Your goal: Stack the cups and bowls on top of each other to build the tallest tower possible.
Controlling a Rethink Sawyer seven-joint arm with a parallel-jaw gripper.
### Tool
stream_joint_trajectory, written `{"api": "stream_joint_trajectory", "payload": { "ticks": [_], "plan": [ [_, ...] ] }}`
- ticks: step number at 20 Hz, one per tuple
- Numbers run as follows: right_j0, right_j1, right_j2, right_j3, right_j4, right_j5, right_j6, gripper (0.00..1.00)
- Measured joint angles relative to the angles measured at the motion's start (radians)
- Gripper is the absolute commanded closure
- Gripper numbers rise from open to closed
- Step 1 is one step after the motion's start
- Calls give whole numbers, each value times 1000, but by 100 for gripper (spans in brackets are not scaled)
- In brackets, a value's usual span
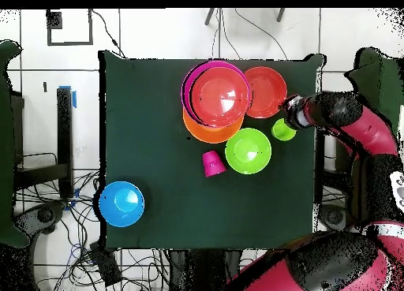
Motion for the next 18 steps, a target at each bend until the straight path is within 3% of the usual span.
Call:
{"api": "stream_joint_trajectory", "payload": {
  "ticks": [5, 6, 18],
  "plan": [
    [0, 22, 0, -18, -4, 0, 0, 0],
    [0, 29, 0, -20, -15, 0, -2, 100],
    [0, -1, 0, -20, -48, 0, -13, 100]
  ]
}}
